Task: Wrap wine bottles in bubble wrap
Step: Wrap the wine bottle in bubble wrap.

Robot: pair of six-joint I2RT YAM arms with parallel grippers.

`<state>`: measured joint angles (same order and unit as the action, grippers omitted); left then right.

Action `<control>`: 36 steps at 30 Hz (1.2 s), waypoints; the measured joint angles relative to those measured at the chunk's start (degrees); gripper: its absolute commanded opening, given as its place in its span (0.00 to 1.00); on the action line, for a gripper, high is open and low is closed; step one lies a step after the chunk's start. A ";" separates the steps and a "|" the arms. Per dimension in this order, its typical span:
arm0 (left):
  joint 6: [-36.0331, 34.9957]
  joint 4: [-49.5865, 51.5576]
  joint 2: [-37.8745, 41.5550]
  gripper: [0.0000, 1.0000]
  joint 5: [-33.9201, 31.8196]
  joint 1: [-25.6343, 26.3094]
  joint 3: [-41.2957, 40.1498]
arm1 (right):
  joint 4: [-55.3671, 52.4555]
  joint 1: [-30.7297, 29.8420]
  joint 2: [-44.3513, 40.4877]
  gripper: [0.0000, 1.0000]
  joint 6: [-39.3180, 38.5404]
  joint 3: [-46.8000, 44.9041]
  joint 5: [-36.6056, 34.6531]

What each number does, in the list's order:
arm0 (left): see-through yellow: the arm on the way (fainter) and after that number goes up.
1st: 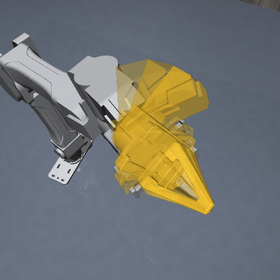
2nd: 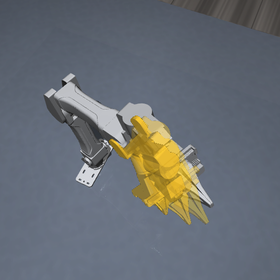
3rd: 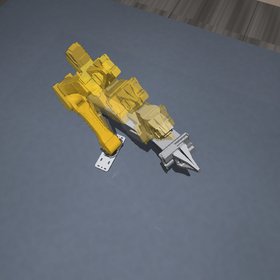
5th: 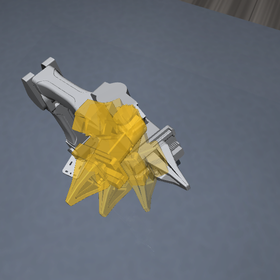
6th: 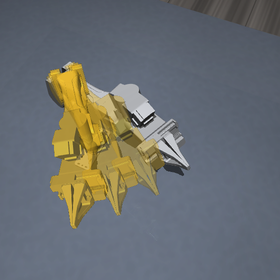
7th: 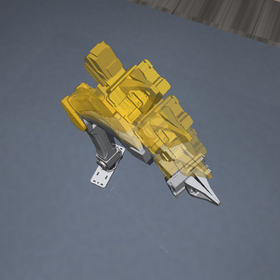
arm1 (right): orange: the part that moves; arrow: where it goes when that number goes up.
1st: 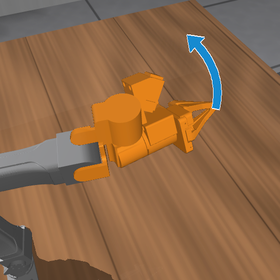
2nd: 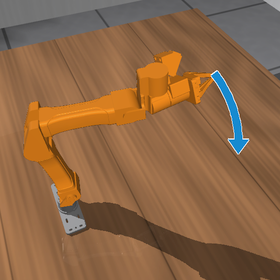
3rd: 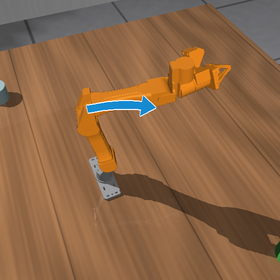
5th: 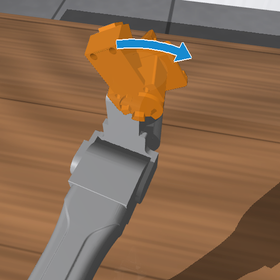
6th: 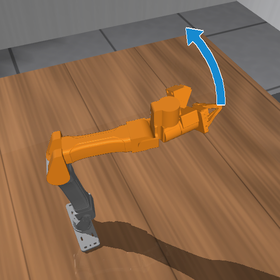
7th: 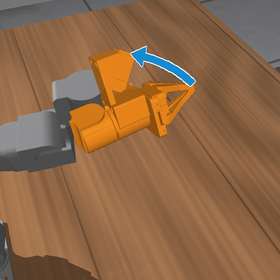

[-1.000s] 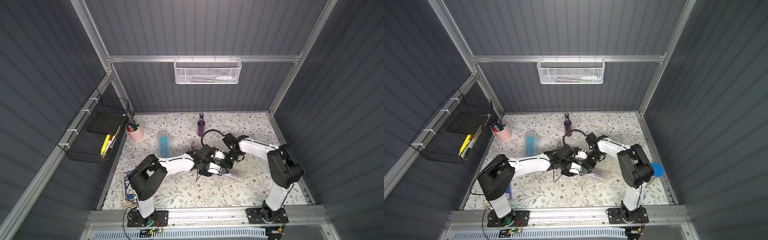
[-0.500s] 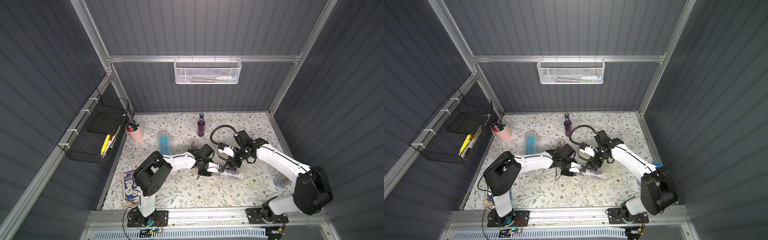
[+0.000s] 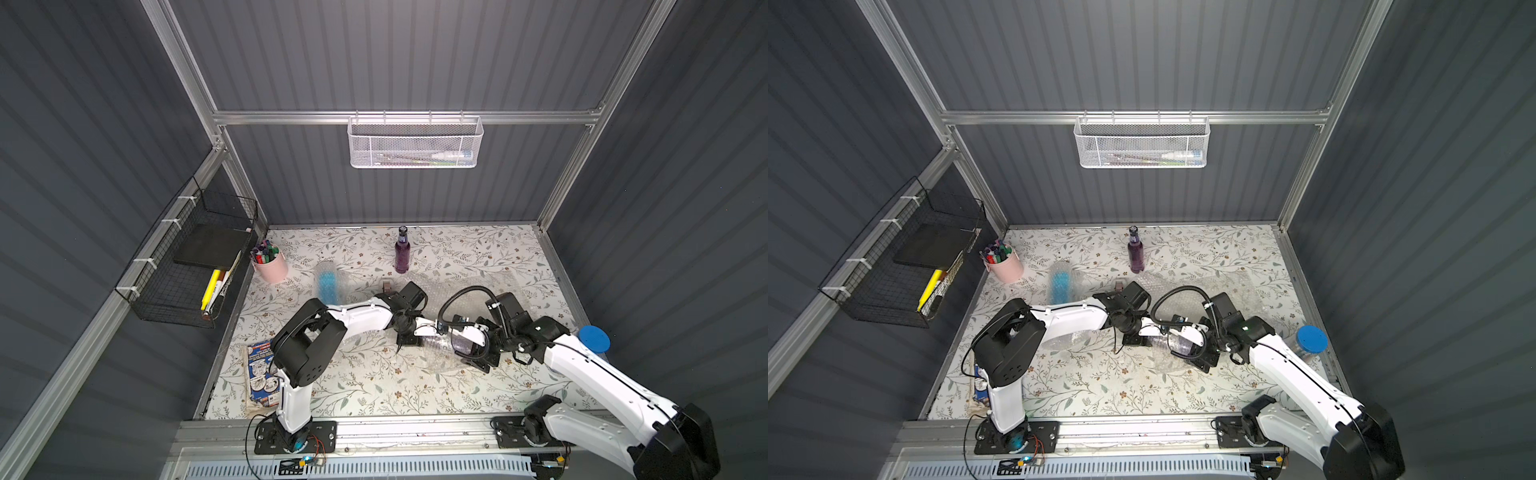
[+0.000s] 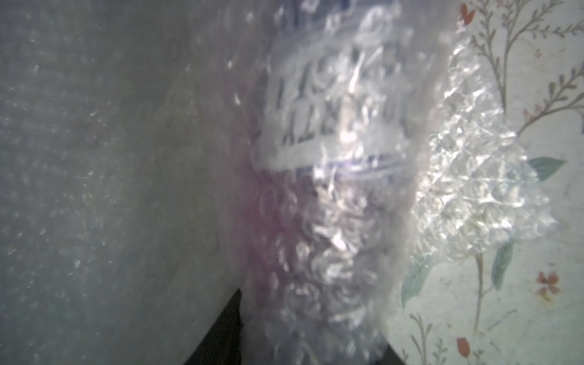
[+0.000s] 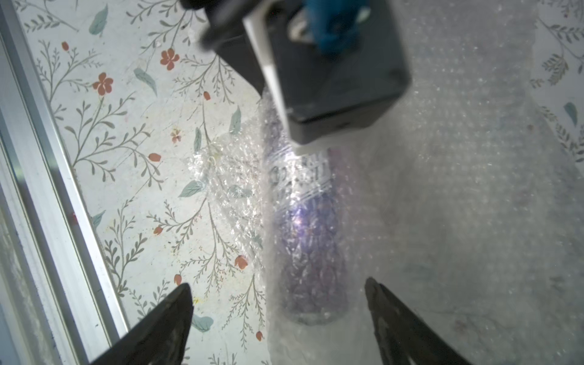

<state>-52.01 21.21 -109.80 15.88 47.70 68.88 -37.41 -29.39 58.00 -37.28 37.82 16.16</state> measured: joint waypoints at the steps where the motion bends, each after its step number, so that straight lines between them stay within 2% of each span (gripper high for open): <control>1: 0.11 0.50 -0.37 0.48 0.48 -0.17 0.55 | 2.03 -0.79 -0.70 0.89 -0.55 -1.86 -0.20; 5: 0.44 1.73 -0.85 0.48 2.08 -0.81 1.46 | 10.23 -3.06 0.90 0.87 -2.91 -6.34 -2.91; 10: 1.22 2.84 -0.90 0.48 3.89 -1.62 1.81 | 17.14 -4.59 7.72 0.84 -5.66 -5.62 -7.61; 15: 1.51 4.74 -1.46 0.49 5.62 -2.36 3.37 | 18.10 -7.50 15.96 0.66 -6.99 -3.02 -11.91; 21: 2.12 6.32 -1.44 0.60 6.73 -2.91 4.37 | 18.45 -8.81 20.63 0.48 -4.92 -0.87 -15.17; 24: 2.75 7.10 -0.66 0.66 6.86 -3.63 4.48 | 18.10 -8.79 21.90 0.44 -3.78 0.22 -14.84; 27: 3.56 7.02 2.16 0.77 5.90 -4.33 3.69 | 18.03 -8.02 21.99 0.43 -2.99 0.35 -13.46; 28: 4.02 6.67 3.91 0.81 5.22 -4.52 2.84 | 17.97 -7.63 21.99 0.43 -2.73 0.35 -12.76; 30: 4.90 5.35 8.83 0.96 3.72 -5.11 0.24 | 17.42 -6.56 22.08 0.43 -2.16 0.57 -10.84; 36: 7.58 3.13 21.20 0.99 -2.01 -6.16 -7.08 | 13.00 -2.03 24.63 0.47 0.33 3.32 -0.92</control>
<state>-44.42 24.34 -88.60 13.87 41.54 61.80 -24.40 -31.42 82.63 -36.95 41.15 15.25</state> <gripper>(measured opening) 0.988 0.552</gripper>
